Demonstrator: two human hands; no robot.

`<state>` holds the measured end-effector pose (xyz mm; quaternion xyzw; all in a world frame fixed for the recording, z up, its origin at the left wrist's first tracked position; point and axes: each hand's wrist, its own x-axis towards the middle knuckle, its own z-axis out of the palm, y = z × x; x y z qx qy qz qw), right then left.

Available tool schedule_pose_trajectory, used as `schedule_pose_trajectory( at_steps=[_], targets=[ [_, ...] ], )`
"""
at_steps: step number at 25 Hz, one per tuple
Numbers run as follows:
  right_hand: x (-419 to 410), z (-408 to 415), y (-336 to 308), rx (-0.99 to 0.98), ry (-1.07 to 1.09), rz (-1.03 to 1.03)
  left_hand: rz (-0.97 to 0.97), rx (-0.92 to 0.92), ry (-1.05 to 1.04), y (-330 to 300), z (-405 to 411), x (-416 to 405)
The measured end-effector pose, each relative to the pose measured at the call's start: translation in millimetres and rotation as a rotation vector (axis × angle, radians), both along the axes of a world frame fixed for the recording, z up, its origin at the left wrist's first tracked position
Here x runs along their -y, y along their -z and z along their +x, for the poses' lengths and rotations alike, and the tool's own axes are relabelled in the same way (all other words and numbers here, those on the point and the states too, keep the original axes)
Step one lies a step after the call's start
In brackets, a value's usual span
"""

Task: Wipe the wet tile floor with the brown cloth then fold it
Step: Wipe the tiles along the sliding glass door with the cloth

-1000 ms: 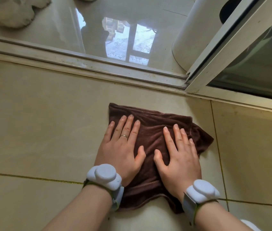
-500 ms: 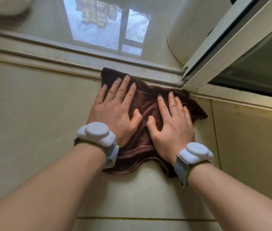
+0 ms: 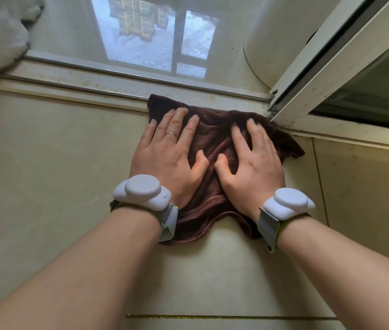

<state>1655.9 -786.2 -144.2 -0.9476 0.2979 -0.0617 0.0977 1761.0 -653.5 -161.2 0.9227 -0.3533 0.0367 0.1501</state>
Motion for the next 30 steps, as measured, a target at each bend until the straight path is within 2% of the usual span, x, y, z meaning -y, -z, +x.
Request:
schedule_pose_trajectory(
  at_steps=[6, 11, 14, 18, 20, 23, 26, 30],
  targets=[
    [-15, 14, 1, 0.045, -0.086, -0.035, -0.063, 0.01, -0.078, 0, 23, -24],
    [-82, 74, 5, 0.128, -0.237, -0.017, -0.044, -0.01, -0.23, -6, 73, -98],
    [-111, 99, 2, 0.068, -0.298, 0.029, -0.004, -0.01, -0.301, -8, 95, -127],
    [-104, 96, 1, 0.017, -0.335, 0.052, 0.033, 0.018, -0.297, -6, 92, -123],
    [-93, 87, 1, 0.018, -0.317, 0.049, 0.055, 0.015, -0.284, -8, 83, -117],
    [-60, 52, 2, 0.053, -0.18, 0.027, 0.051, 0.019, -0.181, -8, 52, -82],
    [-24, 16, -1, 0.002, -0.066, 0.022, 0.023, 0.045, -0.09, 0, 23, -37],
    [-16, 11, -3, -0.057, -0.052, -0.004, 0.027, -0.009, -0.062, 1, 19, -31]
  ],
)
